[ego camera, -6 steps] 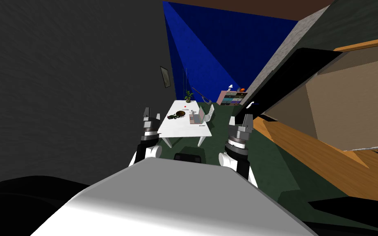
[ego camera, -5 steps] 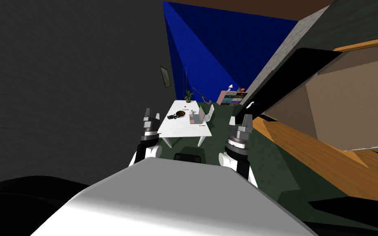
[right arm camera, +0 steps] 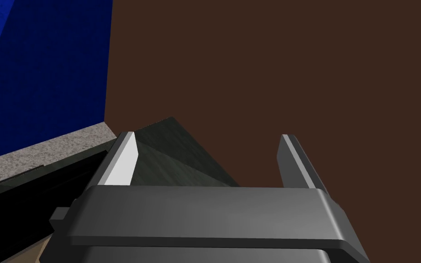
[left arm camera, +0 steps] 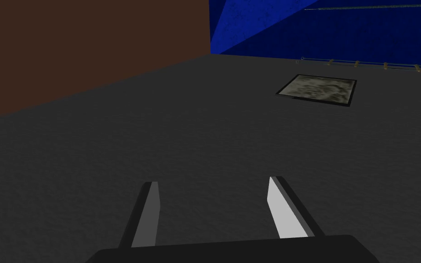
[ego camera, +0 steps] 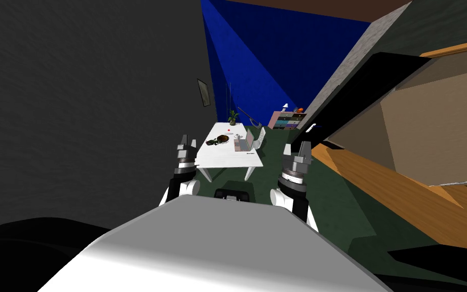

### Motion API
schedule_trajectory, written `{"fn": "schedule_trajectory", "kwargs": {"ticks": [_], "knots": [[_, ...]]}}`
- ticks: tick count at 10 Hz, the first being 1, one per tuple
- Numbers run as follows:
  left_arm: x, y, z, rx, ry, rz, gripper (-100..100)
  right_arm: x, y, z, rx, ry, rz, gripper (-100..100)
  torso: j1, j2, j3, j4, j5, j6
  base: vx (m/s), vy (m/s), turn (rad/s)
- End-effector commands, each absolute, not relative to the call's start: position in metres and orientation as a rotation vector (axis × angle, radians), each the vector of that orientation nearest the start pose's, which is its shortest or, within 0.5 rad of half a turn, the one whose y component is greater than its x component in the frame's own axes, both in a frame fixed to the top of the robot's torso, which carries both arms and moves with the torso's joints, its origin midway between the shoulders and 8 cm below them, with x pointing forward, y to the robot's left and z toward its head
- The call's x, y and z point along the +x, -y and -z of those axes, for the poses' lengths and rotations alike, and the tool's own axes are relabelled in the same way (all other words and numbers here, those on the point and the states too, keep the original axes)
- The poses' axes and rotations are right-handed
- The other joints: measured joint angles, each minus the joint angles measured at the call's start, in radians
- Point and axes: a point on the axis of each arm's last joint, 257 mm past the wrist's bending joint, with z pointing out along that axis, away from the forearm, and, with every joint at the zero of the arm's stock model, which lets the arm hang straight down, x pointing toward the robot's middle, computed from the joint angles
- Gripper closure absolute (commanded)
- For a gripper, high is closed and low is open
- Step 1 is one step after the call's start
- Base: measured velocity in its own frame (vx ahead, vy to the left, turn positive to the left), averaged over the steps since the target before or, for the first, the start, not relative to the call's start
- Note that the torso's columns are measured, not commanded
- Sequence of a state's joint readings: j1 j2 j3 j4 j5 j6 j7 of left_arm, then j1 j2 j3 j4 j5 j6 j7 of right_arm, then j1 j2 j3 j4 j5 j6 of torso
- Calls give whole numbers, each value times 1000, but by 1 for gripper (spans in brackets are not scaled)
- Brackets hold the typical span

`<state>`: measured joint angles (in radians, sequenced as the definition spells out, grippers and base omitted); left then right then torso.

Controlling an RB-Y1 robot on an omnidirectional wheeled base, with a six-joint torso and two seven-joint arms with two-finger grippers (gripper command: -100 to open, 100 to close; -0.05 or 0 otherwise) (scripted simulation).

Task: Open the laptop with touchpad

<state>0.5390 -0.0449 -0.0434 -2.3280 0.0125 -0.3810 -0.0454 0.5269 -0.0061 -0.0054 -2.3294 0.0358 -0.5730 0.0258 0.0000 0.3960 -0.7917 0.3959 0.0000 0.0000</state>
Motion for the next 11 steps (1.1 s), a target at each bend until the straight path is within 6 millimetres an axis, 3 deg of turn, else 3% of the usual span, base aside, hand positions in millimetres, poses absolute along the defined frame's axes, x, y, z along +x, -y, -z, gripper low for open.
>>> {"fn": "schedule_trajectory", "kwargs": {"ticks": [1, 3, 4, 6, 11], "knots": [[352, -277, -10, -770, -653, 1273, 0, 319, 273, -51, 540, -576, -1264, 0, 0, 74, -147, 74, 0, 0, 0, 0, 0], [352, -277, -10, -770, -653, 1273, 0, 319, 273, -51, 540, -576, -1264, 0, 0, 222, -443, 221, 0, 0, 0, 0, 0], [352, -277, -10, -770, -653, 1273, 0, 324, 267, -48, 516, -608, -1258, -100, 0, 295, -590, 295, 0, 0, 8, -1, 0], [352, -277, -10, -771, -653, 1273, 0, 333, 258, -42, 477, -659, -1241, -100, 0, 338, -679, 338, 0, 0, 8, -4, 1], [352, -277, -10, -771, -653, 1273, 0, 369, 228, -20, 357, -794, -1147, -100, 0, 342, -684, 342, 0, 0, 20, -10, 1]]}}
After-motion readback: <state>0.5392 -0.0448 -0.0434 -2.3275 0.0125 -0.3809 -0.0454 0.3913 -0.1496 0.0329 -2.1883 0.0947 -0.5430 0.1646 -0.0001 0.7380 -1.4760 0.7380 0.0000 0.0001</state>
